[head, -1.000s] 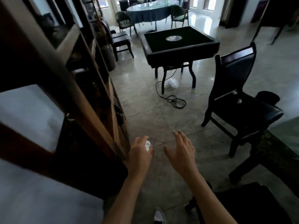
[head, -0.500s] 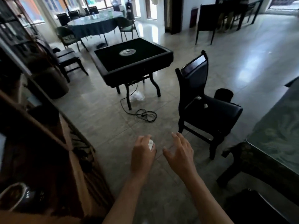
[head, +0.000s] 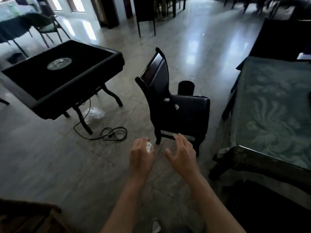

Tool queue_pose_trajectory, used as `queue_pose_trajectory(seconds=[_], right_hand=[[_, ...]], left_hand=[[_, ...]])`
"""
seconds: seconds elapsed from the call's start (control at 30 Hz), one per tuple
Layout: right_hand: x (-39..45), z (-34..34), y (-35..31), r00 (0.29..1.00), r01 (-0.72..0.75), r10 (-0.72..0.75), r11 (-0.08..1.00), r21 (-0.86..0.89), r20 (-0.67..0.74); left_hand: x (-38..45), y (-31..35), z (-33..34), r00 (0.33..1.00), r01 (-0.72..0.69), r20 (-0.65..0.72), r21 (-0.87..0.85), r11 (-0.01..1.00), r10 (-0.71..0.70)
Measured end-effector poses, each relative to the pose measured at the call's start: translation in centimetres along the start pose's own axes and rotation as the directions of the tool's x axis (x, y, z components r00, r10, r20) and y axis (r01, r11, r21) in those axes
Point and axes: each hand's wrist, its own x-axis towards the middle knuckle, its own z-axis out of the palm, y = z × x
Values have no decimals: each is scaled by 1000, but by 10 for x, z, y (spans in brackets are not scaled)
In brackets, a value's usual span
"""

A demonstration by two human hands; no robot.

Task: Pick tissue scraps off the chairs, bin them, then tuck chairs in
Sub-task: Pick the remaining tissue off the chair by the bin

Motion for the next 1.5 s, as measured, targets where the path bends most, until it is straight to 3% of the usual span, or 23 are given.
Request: queue_pose_trajectory(seconds=[0.33, 0.9, 1.5], right_hand=[[128, -4, 27, 992, -102, 98, 993, -62, -75], [389, -34, 99, 981, -195, 193, 979, -61, -29], [590, 24, 166, 942, -335, 333, 942, 40, 42]], left_hand=[[128, 6, 72, 986, -107, 119, -80, 991, 117], [363, 40, 214, 973, -21, 230, -66, 998, 36], [534, -25, 375, 951, 113, 296, -76, 991, -86]])
